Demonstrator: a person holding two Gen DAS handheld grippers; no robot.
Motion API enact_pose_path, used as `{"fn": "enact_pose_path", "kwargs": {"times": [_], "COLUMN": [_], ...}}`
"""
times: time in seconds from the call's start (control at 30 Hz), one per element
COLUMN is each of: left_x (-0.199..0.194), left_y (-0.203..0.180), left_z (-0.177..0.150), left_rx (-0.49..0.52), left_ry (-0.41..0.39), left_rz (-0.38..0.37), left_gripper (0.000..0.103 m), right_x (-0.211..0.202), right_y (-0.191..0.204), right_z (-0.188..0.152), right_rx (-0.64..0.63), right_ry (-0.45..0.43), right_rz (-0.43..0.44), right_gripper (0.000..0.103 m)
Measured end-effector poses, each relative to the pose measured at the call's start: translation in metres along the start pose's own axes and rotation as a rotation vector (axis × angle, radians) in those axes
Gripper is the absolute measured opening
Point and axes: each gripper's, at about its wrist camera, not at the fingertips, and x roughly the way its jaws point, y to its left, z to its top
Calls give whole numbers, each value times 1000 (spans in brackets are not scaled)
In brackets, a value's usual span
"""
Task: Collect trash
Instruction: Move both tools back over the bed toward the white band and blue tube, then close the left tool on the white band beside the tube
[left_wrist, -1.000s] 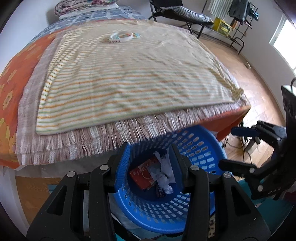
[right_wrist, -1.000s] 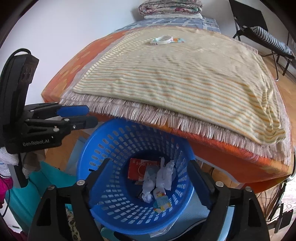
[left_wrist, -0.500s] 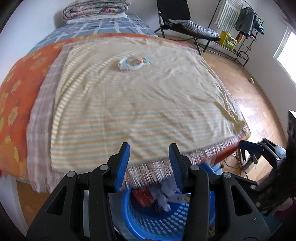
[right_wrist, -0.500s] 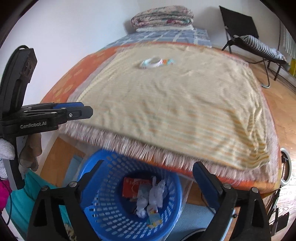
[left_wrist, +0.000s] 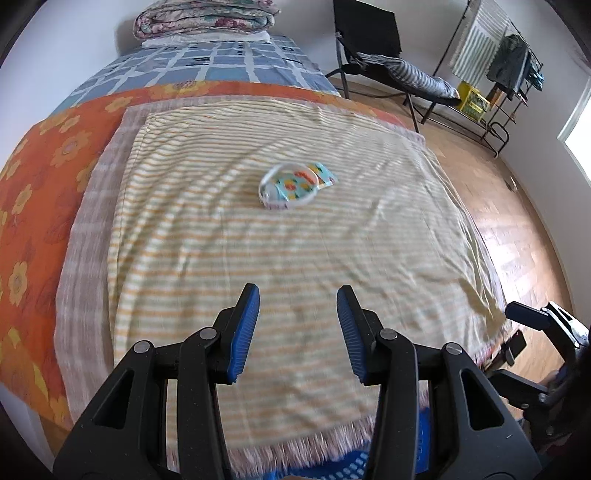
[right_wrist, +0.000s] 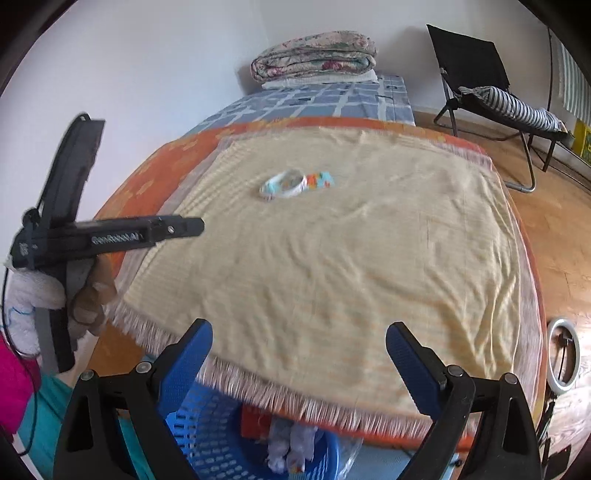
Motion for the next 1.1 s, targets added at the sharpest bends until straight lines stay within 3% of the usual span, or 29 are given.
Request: {"fn": "enact_pose_path", "kwargs": {"times": [0.17,0.53,0.7,0.97,1.1], "left_x": [30,94,114,132,133], "left_y": [12,39,44,40,35], "left_z": [29,85,93,98,94], "left_rx": [-47,-180,-195,-161,-132], "left_ry": [19,16,25,31,38], "left_rz": [-7,-11,-1,17,-4], "left_gripper": [44,44,36,11,8], "right_x": [13,40,38,39,38], "right_y": [-13,-25,-21,-20,-26], "right_z": [26,43,44,46,46], "right_rx": [45,119,97,90,106], "right_ry": [-11,27,17,21,18], "right_rz": [36,113,119,130,121], "right_gripper": [96,95,95,95,95]}}
